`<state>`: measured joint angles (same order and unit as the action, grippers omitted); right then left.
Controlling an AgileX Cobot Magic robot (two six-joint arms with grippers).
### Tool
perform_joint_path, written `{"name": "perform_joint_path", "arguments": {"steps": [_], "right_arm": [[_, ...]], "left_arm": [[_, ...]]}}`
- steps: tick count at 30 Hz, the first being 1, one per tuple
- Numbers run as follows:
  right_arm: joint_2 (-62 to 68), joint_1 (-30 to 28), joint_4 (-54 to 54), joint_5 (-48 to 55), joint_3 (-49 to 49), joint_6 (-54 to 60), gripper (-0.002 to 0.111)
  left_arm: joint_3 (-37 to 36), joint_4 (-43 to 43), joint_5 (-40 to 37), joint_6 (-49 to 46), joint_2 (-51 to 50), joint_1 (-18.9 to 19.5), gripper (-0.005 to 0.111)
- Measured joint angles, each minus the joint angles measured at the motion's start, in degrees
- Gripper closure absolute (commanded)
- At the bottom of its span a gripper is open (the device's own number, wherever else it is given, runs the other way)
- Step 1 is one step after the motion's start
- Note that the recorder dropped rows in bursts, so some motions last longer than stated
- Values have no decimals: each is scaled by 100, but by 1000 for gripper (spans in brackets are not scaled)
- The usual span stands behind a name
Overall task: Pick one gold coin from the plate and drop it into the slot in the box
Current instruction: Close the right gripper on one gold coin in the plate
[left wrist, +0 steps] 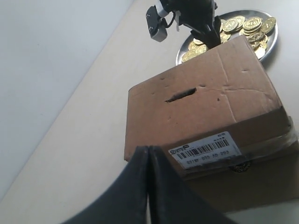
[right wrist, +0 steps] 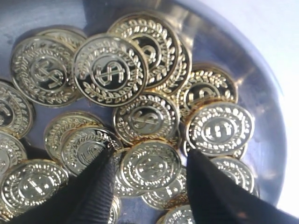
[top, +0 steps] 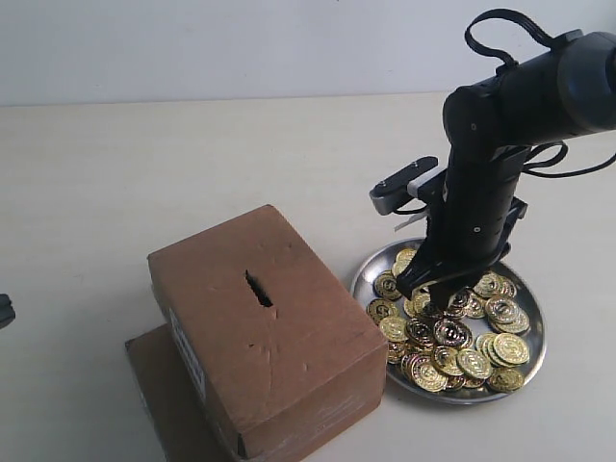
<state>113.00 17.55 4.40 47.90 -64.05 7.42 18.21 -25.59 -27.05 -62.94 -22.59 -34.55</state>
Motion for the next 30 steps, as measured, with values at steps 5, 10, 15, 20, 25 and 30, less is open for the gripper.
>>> {"name": "perform_joint_path", "arguments": {"steps": [5,10,15,20,25,30], "right_arm": [[0,0,0,0,-4,-9,60],[42,0,0,21,-16,-9,60],[66,0,0,38,-39,-9,63],[66,0,-39,50,-41,-9,67],[69,0,-42,60,-41,-9,68],[69,0,-42,60,-41,-9,70]], "left_arm": [[-22,0,11,0,100,0,107],[-44,0,11,0,100,0,107],[-44,0,11,-9,111,0,107],[-44,0,11,-23,111,0,107],[-44,0,11,-23,111,0,107],[-44,0,11,-23,111,0,107]]}}
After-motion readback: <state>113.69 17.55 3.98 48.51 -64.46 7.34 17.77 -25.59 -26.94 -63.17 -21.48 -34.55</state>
